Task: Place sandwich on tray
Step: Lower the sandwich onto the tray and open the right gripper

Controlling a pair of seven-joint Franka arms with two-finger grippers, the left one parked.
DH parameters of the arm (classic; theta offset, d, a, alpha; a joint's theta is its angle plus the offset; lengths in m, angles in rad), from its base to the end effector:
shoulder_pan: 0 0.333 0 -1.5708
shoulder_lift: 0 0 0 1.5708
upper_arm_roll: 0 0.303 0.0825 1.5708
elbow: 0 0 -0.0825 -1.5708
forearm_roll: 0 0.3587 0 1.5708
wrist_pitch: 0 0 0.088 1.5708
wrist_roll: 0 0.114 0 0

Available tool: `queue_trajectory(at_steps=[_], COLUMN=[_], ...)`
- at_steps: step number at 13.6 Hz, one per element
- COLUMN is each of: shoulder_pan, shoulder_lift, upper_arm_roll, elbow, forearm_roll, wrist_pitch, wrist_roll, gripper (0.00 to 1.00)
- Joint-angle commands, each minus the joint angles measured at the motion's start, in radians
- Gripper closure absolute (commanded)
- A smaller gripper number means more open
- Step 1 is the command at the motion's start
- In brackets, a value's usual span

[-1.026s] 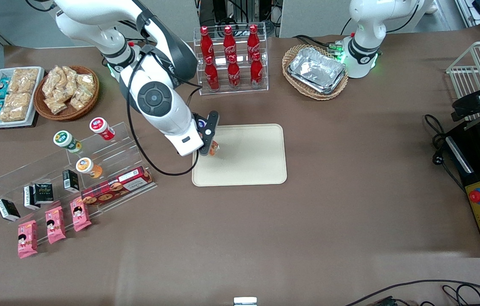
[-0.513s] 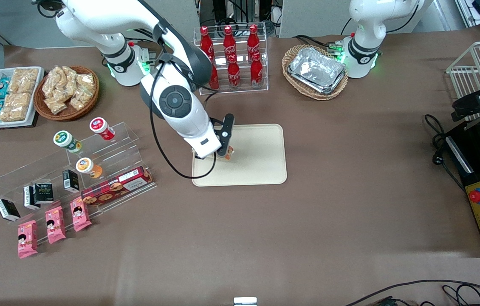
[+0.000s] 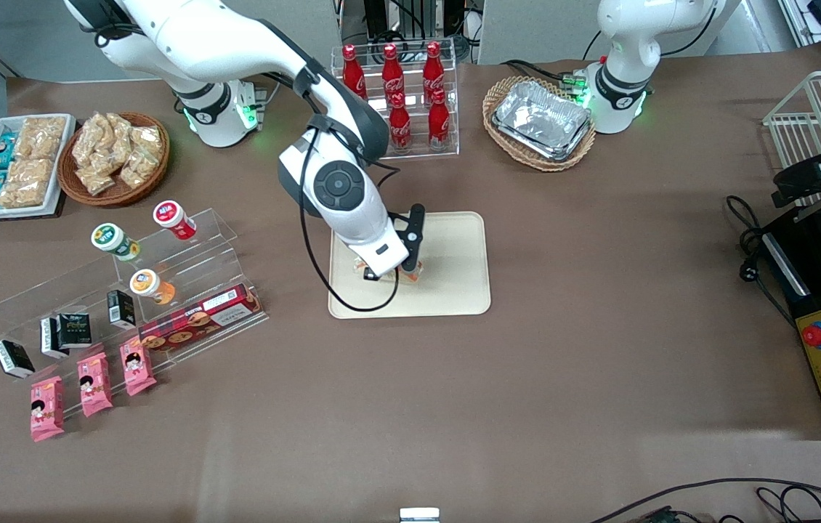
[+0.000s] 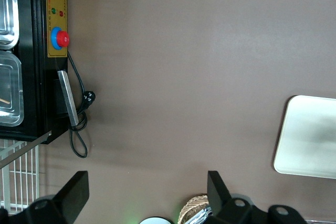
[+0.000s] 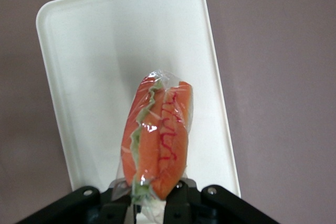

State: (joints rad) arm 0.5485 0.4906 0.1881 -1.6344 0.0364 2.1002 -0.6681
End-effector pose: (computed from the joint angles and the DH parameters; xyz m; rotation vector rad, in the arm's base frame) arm 0.4889 0.4271 0.3316 -2.3453 -1.9064 0.0318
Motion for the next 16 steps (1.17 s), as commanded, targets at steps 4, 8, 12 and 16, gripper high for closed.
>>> queue_trajectory(at_steps=[4,8,12,16], shoulder_pan=[0.016,0.034,0.042,0.042], shoulder_lift=[0.094,0.128,0.152,0.171], upper_arm_roll=[-0.009,-0.009,-0.009,-0.009], elbow=[0.042,0.042,0.042,0.041], forearm_roll=[-0.055,-0.072,-0.116,-0.116], wrist_pitch=[0.115,0.161,0.172,0.199], wrist_roll=[0.005,0.008,0.044,0.048], gripper=[0.79,0.79,0.73,0.61])
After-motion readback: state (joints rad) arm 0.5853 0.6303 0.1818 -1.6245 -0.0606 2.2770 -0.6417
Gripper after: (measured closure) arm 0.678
